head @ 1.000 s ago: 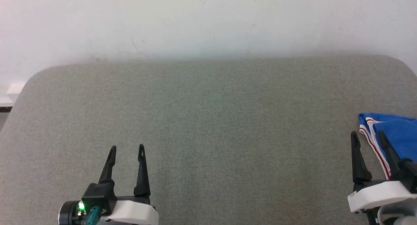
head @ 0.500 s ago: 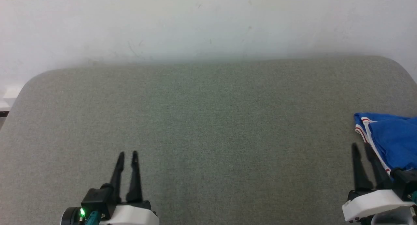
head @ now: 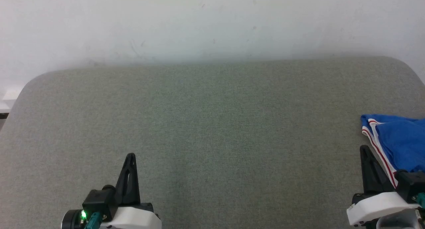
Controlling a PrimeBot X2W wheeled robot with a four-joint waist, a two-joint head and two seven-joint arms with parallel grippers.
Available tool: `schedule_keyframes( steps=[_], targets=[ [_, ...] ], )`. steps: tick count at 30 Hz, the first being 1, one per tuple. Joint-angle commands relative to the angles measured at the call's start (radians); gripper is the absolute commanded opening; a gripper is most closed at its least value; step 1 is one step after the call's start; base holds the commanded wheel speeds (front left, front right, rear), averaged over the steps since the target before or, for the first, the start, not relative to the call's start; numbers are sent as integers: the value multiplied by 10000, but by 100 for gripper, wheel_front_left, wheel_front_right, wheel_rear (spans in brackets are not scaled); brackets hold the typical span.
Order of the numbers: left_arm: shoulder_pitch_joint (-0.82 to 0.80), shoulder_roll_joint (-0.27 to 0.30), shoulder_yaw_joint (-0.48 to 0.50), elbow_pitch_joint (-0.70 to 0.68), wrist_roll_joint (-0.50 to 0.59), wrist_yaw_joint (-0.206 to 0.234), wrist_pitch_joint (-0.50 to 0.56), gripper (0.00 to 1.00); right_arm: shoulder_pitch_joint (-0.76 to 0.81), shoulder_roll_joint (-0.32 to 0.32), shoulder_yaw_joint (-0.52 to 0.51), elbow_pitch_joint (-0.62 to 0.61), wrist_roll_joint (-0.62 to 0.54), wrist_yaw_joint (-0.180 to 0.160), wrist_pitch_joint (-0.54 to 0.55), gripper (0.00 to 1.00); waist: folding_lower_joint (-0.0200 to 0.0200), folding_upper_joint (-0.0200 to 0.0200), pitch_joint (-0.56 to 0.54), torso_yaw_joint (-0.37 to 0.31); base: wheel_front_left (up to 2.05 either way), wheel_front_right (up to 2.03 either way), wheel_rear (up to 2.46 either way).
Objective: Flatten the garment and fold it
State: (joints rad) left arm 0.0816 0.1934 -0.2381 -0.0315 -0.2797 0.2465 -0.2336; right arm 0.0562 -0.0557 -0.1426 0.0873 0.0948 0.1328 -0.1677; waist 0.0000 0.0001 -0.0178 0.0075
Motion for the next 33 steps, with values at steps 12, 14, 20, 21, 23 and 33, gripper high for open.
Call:
schedule_keyframes(
  steps=[12,14,20,21,23,33],
  targets=[
    [-148,-183,313,62,426,-338,285,0,-107,12,196,-129,-171,-4,189,0,0,-1,20,-8,0,0,0],
    [-161,-208,354,67,473,-379,325,0,-116,13,220,-144,-187,-4,218,0,0,-1,23,-9,0,0,0],
    [-201,-282,478,82,614,-507,448,0,-143,16,294,-188,-233,-5,307,0,0,-1,32,-13,0,0,0],
    [-207,-295,498,85,638,-528,468,0,-148,16,306,-195,-241,-6,322,0,0,-1,34,-14,0,0,0],
    [-221,-320,539,90,685,-570,509,0,-157,17,331,-210,-256,-6,351,0,0,-1,37,-15,0,0,0],
    [-287,-444,745,115,921,-782,713,0,-202,21,453,-284,-334,-8,500,0,0,-1,53,-22,0,0,0]
  ],
)
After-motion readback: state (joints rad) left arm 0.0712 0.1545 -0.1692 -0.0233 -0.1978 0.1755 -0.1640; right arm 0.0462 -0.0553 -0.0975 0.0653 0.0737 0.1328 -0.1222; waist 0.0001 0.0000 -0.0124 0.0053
